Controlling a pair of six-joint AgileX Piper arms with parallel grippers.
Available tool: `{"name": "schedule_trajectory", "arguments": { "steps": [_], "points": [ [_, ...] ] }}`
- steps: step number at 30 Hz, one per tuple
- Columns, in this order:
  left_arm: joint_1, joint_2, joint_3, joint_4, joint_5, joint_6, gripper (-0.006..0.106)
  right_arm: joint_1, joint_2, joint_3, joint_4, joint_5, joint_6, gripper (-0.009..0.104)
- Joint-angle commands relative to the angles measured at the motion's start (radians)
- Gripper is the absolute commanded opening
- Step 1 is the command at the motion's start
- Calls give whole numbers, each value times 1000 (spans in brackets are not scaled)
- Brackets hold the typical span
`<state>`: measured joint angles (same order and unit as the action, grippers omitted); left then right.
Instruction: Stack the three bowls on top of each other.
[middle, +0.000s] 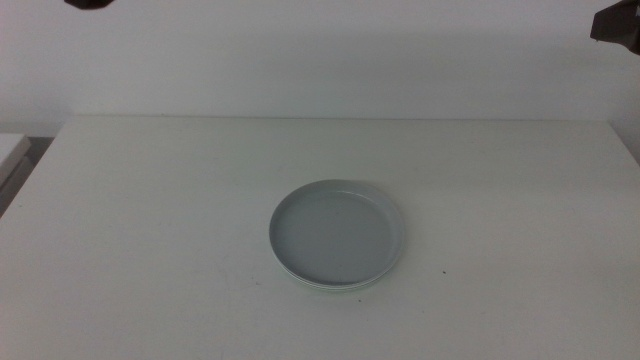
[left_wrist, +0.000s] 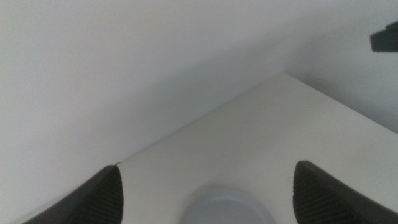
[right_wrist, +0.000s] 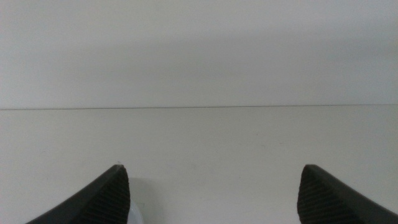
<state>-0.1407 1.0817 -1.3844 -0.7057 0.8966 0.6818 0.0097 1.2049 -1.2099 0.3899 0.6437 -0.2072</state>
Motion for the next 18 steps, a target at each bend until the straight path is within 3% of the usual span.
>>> {"name": "schedule_trajectory", "arguments": {
  "steps": [1, 3, 7, 10, 14, 18],
  "points": [
    [2, -3, 8, 22, -61, -29, 94, -10, -6, 7, -7, -14, -12, 93],
    [0, -5, 14, 94, -147, -150, 94, -10, -6, 7, -7, -14, -12, 93],
    [0, -17, 43, 477, -280, -474, 94, -10, -5, 7, -7, -14, -12, 93],
    [0, -22, 55, 676, -323, -621, 94, -10, -5, 7, -2, -14, -12, 93],
    [0, -22, 57, 814, -377, -716, 94, -9, -5, 7, 0, -14, -12, 93],
    [0, -22, 57, 823, -407, -720, 94, -9, -5, 7, 0, -14, -12, 93]
  ]
}}
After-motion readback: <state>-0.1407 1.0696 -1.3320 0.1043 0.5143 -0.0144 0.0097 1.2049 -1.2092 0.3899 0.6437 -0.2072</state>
